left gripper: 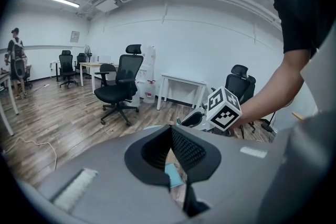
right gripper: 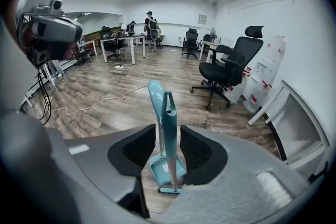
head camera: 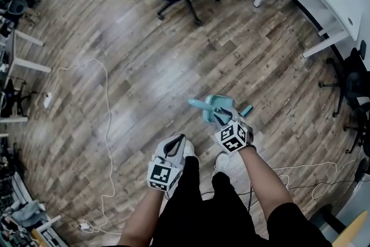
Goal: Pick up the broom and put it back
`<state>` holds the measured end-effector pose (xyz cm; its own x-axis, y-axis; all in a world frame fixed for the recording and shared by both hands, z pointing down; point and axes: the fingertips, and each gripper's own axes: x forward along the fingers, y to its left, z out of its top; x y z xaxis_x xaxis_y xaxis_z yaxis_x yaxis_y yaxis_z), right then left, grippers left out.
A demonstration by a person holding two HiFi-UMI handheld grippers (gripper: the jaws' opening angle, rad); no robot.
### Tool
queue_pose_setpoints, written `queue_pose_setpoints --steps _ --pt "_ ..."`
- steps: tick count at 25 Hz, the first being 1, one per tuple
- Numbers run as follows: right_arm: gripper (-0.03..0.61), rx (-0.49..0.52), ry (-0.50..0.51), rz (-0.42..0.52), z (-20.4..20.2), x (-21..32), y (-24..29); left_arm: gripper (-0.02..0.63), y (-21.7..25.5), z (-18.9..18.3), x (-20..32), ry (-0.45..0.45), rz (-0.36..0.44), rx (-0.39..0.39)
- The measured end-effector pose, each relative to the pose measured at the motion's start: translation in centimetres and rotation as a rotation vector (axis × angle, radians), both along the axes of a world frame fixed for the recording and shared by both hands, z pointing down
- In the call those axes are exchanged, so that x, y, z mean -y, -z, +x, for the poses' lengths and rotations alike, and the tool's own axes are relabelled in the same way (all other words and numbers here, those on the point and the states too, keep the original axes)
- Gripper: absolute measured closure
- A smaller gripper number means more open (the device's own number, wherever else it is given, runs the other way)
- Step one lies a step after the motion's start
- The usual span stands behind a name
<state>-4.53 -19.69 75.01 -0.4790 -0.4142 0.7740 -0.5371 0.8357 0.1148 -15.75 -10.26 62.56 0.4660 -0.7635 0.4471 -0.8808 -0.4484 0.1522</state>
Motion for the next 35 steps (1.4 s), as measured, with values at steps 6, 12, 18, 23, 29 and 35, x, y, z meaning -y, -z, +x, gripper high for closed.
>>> queue_pose_setpoints --steps 6,12,18,23,29,35 --pt "0.462 -0.027 0.002 -0.002 0.0 0.4 -0.9 0.595 -0.3 -0.2 -0.9 0.002 -0.017 -0.004" --pt "0.480 -0.029 0.005 0.009 0.3 0.0 -1.1 0.596 -0.7 -0.9 -1.2 0.032 -0.019 -0.015" --pt "0.489 -0.017 -0.026 0.035 1.5 -0.5 -0.4 0.596 -1.0 -0.7 -1.7 0.022 -0.025 -0.016" --pt "0.489 -0.021 -0.055 0.062 2.7 -1.2 0.0 0.597 -0.6 -0.1 -1.8 0.009 -0.011 -0.015" --pt "0.491 -0.022 -0.074 0.076 4.8 -2.4 0.7 0.595 0.1 0.7 -2.2 -0.002 0.003 -0.014" --pt "0.489 -0.026 -0.092 0.093 7.4 -3.2 1.5 0.596 0.0 2.3 -3.0 -0.024 0.013 -0.023"
